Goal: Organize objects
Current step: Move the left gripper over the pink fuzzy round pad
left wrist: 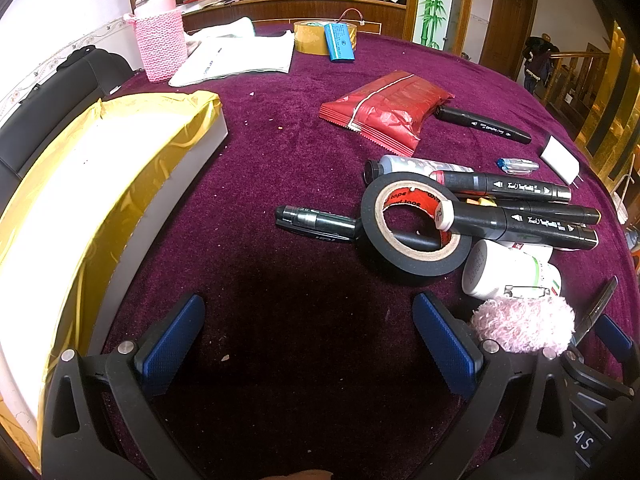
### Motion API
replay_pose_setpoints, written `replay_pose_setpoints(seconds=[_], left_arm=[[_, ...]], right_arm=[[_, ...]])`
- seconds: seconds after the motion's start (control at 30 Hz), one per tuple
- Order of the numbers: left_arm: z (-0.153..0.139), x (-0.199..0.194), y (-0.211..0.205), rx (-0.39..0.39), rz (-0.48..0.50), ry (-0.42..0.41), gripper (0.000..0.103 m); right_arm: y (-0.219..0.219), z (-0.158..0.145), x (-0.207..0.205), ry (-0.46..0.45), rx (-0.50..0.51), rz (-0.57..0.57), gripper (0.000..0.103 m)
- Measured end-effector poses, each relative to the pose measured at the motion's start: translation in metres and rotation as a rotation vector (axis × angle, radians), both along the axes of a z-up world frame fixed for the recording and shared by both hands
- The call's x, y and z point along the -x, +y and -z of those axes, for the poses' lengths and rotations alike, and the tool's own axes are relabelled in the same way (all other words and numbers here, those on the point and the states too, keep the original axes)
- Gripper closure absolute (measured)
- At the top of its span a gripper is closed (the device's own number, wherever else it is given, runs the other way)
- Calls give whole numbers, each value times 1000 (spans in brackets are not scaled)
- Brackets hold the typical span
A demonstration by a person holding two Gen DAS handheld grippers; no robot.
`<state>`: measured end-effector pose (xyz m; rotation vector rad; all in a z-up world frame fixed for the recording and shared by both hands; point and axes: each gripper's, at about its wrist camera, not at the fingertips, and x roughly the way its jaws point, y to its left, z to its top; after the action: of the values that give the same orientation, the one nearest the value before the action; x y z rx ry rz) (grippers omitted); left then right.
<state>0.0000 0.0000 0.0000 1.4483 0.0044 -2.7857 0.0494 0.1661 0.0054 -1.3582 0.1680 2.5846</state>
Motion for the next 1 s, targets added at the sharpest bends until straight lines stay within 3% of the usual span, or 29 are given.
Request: replay_pose_setpoints(seconds=[0.47, 0.63, 0.7, 1.0], left_arm=[[0, -1, 0, 4, -6, -2, 0], [-5, -11, -9, -3, 90, -66, 0], [-6, -18, -14, -6, 121, -53, 0], [-3, -16, -11, -1, 122, -50, 0]], right_arm=[[0, 0, 0, 0, 0, 0, 1], [0, 0, 0, -1, -2, 0, 1], [0, 0, 0, -1, -1, 0, 2], [0, -2, 1, -7, 4, -8, 2]])
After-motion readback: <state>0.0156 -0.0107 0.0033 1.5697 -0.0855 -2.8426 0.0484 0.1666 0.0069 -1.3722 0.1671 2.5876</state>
